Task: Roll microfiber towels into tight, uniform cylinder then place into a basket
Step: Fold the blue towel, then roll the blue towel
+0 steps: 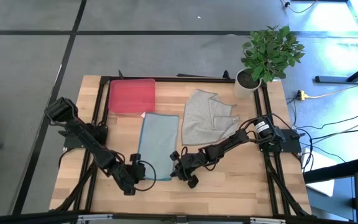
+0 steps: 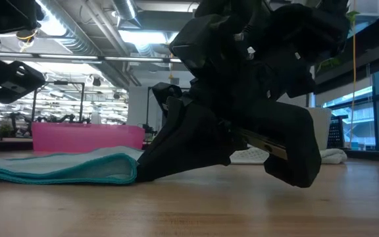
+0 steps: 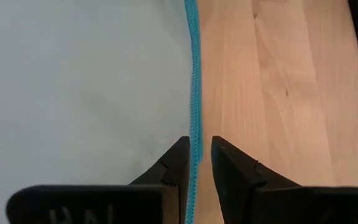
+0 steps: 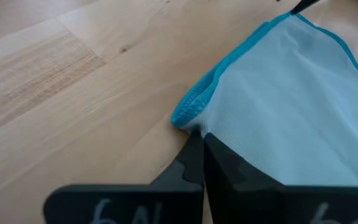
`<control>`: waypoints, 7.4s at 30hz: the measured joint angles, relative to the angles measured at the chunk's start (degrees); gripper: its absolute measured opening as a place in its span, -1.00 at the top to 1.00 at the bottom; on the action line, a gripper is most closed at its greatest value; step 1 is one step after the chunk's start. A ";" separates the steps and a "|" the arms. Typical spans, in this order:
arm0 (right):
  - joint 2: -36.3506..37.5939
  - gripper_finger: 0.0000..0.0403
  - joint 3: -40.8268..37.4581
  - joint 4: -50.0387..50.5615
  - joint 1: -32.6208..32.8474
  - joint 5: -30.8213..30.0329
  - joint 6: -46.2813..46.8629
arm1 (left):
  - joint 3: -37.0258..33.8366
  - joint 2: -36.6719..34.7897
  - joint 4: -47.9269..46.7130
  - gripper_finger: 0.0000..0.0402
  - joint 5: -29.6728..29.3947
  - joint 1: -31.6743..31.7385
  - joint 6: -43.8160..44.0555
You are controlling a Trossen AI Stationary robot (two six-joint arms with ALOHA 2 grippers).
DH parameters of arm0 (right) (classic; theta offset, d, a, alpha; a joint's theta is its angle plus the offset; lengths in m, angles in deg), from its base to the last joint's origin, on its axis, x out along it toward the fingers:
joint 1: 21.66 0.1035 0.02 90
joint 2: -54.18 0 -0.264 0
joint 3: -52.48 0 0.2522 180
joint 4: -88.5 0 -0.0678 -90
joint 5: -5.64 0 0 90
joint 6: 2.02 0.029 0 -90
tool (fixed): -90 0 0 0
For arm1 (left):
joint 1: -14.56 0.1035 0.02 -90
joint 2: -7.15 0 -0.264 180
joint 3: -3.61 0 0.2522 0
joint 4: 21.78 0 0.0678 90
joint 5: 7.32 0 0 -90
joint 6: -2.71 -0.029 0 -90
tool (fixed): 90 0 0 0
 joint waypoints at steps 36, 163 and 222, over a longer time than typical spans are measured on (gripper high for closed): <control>-0.02 0.98 0.90 0.48 -0.15 -0.59 0.24 | 0.22 8.06 2.18 0.43 -1.53 -0.67 4.57; 12.63 0.95 10.01 26.41 -12.04 -23.58 7.04 | 23.52 8.32 -58.04 1.00 -6.72 23.20 11.42; 8.95 0.27 9.97 29.43 -9.52 -5.75 13.10 | 21.61 8.32 -48.29 0.58 -3.15 17.64 21.05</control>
